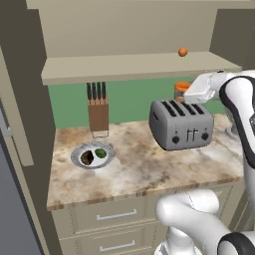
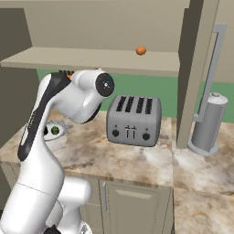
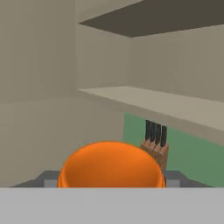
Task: Pick the avocado and bread from the counter and place them on the plate. Then pick the jam from the cabinet and place it next to the plate. Lastly close the cabinet door.
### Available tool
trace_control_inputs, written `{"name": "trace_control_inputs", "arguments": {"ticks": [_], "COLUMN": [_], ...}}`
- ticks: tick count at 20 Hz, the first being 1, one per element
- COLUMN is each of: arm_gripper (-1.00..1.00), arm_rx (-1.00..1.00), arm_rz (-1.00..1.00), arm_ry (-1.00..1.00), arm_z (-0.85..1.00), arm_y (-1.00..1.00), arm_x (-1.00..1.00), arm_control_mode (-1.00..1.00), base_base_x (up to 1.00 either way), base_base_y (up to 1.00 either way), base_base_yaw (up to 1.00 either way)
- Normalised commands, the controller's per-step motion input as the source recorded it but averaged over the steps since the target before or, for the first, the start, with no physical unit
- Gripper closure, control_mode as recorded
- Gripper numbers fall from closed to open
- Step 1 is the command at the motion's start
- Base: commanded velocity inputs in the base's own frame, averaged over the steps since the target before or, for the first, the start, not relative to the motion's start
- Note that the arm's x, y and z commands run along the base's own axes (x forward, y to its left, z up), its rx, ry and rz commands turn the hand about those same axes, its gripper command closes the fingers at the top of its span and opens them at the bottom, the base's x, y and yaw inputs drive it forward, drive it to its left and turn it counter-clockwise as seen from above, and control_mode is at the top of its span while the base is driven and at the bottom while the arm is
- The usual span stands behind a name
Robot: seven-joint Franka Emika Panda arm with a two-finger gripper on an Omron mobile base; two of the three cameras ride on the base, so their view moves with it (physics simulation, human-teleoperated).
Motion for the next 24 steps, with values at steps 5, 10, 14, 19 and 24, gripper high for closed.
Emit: {"name": "trace_control_inputs", "arguments": {"ticks": [5,10,14,19,24], "arm_gripper": [1.00,1.00,1.00,1.00,1.00], "arm_rx": [-0.12,-0.10,-0.02,0.00,0.00], "arm_rz": [0.16,0.10,0.05,0.07,0.07], "arm_ry": [0.05,0.05,0.02,0.00,0.01], "arm_z": [-0.78,-0.88,-0.88,-0.84,-0.76], "arm_y": [0.65,0.48,0.25,0.06,0.00], "arm_x": [-0.23,0.00,0.09,0.32,0.68], "arm_control_mode": [-1.00,-1.00,-1.00,-1.00,-1.00], "base_base_x": [0.00,0.00,0.00,0.00,0.00], "base_base_y": [0.00,0.00,0.00,0.00,0.00], "base_base_yaw": [0.00,0.00,0.00,0.00,0.00]}}
